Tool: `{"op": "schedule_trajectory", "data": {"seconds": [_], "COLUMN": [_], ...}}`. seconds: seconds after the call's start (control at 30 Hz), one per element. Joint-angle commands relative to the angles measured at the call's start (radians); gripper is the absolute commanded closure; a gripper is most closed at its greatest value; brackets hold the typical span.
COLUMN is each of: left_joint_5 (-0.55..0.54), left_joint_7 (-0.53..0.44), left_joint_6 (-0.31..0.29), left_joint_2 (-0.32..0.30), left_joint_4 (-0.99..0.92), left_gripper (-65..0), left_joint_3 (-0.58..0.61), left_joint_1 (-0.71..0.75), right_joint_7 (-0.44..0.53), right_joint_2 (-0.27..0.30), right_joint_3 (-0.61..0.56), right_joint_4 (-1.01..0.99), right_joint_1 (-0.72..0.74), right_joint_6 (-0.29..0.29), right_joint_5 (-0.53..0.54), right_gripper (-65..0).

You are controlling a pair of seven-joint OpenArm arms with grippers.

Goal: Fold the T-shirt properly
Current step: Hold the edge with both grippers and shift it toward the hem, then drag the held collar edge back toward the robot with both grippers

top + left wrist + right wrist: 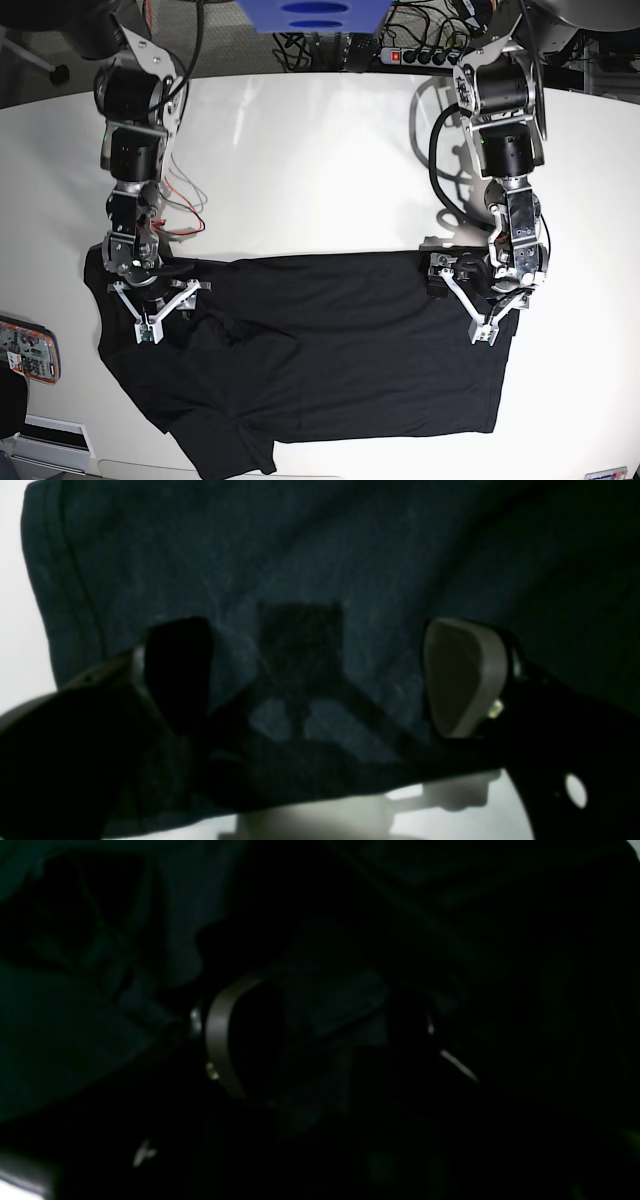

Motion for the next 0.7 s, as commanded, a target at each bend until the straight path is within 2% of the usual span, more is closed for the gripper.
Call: {"op": "schedule_trajectory", "data": {"seconds": [0.0, 0.2, 0.43, 0.5, 0.67], "left_joint_5": [0.006, 0.006, 0.006, 0.008, 0.008], "left_joint_7": [0.115, 0.115, 0.126, 0.126, 0.126], "left_joint_6": [0.006, 0.006, 0.006, 0.006, 0.006], "left_joint_2": [0.001, 0.001, 0.007, 0.029, 0.037], "left_joint_4": [-0.015, -0.012, 0.153, 0.194, 0.216], "left_gripper": [-65.0, -65.0, -65.0, -65.0, -65.0], "left_joint_3": [-0.002, -0.002, -0.002, -0.002, -0.002], "left_joint_1": [0.021, 0.074, 0.160, 0.193, 0.227], "right_joint_7": [-0.180, -0.182, -0.182, -0.182, -0.182], "right_joint_2": [0.002, 0.002, 0.002, 0.002, 0.002], "right_joint_3": [0.001, 0.001, 0.001, 0.001, 0.001], "right_joint_4": [0.004, 0.071, 0.073, 0.073, 0.074], "right_joint_1": [-0.027, -0.079, -0.125, -0.148, -0.202], "right_joint_6": [0.000, 0.000, 0.000, 0.000, 0.000], "right_joint_5": [-0.037, -0.038, -0.037, -0.037, -0.037], "right_gripper": [-37.3, -37.3, -37.3, -37.3, -37.3]}}
